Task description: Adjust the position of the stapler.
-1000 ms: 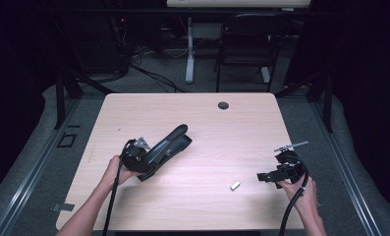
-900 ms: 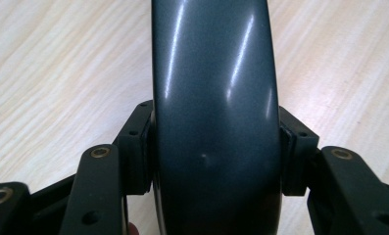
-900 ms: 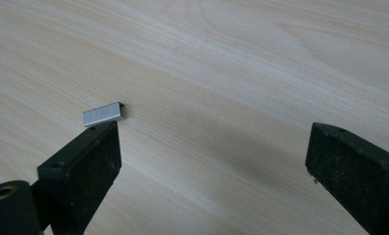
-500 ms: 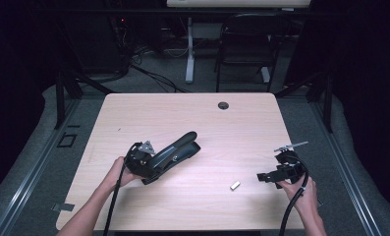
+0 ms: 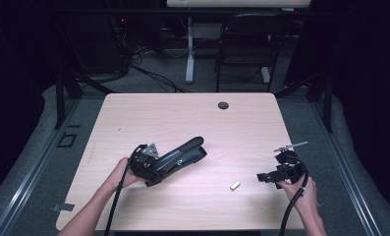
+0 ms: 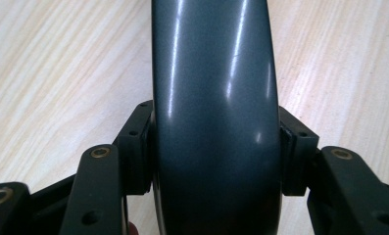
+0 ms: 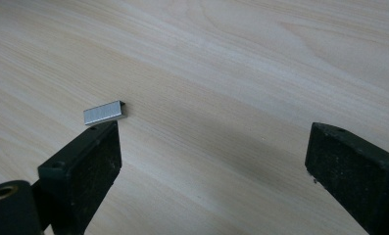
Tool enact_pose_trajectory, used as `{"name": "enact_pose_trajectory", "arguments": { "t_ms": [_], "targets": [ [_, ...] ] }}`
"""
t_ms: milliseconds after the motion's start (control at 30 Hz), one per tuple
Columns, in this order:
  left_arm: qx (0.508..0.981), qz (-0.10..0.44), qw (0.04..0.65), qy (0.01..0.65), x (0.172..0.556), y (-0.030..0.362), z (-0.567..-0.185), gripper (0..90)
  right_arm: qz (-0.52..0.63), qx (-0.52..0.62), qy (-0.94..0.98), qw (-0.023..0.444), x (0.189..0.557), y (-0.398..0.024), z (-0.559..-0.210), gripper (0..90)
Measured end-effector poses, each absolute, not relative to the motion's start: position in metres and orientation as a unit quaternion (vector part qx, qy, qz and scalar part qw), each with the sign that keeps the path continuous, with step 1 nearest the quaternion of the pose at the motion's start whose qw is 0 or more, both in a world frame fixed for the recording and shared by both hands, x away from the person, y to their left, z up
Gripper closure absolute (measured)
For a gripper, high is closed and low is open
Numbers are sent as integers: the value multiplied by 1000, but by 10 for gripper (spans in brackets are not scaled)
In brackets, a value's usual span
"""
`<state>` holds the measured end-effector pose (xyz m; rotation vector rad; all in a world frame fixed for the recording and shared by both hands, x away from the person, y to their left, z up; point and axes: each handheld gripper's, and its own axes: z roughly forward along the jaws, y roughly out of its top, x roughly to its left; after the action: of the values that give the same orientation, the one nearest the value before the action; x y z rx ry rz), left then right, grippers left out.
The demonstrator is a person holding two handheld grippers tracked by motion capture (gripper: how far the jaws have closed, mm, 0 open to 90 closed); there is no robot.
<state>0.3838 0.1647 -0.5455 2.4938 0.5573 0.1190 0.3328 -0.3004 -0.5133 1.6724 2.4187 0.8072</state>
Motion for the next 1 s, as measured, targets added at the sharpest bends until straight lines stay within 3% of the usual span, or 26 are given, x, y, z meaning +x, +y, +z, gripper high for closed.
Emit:
{"name": "enact_pose_trajectory", "arguments": {
  "t_ms": [267,467,767,900,1000],
  "targets": [
    [942,34,285,172,380,160,-545,452,262,548,793,42,332,-301,-513,62],
    [939,19,285,193,382,157,-544,444,262,550,792,46,330,-302,-513,62],
    [920,23,307,242,385,147,-532,293,263,550,792,44,330,-302,-514,62],
    [916,33,306,259,384,140,-526,345,261,548,793,42,330,-302,-514,63],
    [913,38,306,267,382,135,-522,438,262,548,793,43,330,-302,-514,63]
  ]
}}
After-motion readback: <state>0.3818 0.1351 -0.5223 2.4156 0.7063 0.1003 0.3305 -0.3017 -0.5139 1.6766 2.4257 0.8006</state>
